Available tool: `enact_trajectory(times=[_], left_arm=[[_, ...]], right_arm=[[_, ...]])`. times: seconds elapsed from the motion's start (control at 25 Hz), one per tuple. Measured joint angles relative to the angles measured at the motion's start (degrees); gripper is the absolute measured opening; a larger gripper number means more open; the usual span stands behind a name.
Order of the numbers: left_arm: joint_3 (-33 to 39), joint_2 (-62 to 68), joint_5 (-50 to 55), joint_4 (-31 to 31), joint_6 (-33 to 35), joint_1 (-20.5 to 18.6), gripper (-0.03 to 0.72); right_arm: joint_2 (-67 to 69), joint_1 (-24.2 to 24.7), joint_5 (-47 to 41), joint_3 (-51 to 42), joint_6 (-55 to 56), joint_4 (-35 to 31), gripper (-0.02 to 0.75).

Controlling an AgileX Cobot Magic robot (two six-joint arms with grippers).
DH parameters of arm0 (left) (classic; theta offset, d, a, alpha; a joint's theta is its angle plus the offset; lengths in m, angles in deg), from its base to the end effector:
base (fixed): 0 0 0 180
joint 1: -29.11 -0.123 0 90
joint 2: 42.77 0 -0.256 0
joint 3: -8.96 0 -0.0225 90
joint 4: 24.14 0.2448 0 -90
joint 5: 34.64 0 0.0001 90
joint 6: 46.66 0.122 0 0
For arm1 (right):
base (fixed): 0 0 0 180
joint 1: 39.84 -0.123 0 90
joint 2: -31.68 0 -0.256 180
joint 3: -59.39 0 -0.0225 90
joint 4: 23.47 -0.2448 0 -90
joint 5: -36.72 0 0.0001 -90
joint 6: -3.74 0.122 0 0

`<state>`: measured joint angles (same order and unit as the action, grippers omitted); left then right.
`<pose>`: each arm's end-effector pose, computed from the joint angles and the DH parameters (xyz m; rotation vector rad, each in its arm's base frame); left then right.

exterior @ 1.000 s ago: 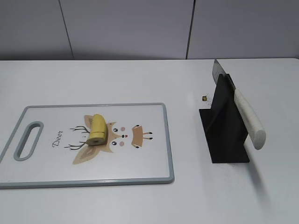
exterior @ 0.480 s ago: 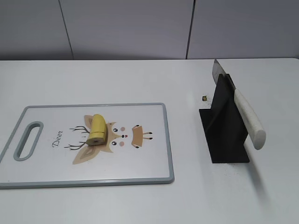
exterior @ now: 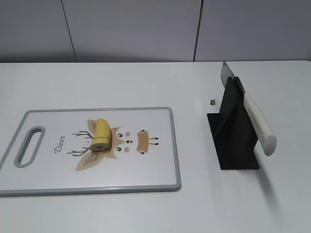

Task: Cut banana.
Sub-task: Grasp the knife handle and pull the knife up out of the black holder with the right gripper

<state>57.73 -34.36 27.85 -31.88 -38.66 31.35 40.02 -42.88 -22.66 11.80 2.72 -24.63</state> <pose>0.0451 -0.0164 0.2524 0.1934 2.0734 -0.1017 0.0469 0.0046 0.2637 -0.0720 2.0114 0.0466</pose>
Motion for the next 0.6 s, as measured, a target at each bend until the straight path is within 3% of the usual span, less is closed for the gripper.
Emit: enact_trajectory(times=[0.6], left_arm=[[0.0,0.0,0.0,0.0,0.0,0.0,0.490]], right_arm=[[1.3,0.0,0.0,0.1,0.3,0.0,0.582]])
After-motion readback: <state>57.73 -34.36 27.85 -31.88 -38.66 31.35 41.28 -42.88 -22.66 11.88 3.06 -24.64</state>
